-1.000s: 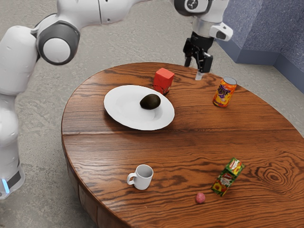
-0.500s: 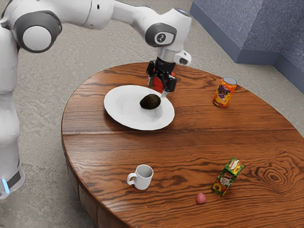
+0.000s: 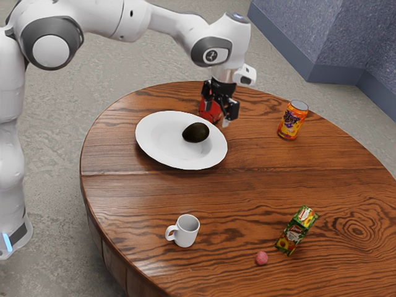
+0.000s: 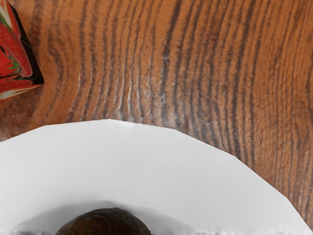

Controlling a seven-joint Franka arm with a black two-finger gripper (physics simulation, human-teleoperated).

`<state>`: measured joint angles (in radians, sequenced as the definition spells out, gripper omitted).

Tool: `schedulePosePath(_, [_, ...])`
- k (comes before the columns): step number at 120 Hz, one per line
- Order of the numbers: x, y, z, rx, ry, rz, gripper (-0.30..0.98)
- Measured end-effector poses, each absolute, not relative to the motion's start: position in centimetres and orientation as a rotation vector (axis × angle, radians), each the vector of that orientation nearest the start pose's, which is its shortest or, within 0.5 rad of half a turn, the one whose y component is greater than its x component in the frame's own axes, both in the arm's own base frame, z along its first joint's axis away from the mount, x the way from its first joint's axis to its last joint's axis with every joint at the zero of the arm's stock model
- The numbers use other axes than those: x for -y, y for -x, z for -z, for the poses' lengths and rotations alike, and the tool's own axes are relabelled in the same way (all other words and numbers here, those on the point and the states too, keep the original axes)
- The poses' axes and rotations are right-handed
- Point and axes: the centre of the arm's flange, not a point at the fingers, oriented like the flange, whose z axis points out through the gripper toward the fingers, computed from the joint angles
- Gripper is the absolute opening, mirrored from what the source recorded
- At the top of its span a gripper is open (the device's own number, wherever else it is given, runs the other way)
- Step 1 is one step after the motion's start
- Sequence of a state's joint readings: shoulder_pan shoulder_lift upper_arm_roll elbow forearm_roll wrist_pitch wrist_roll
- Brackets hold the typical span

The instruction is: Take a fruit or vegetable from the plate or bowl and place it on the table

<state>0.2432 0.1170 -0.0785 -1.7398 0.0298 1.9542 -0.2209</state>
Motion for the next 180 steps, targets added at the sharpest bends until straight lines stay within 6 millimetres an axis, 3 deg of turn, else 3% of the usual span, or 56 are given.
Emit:
schedulePosePath(18, [-10.3,-59.5,-51.0,0.596,3.063,0.078,0.69])
schedulePosePath(41, [-10.4,-59.7,-48.6,0.591,3.058,-0.021,0.69])
schedulePosePath(67, [-11.3,-59.9,-47.4,0.517,3.059,-0.056,0.69])
schedulePosePath(90, [-11.1,-59.5,-48.0,0.446,3.061,-0.066,0.69])
schedulePosePath(124, [-10.7,-56.9,-48.3,0.334,3.041,-0.102,0.69])
schedulePosePath(162, [-11.1,-57.1,-48.2,0.134,3.069,-0.085,0.69])
schedulePosePath(180, [-11.0,-57.8,-46.9,0.041,3.091,-0.089,0.69])
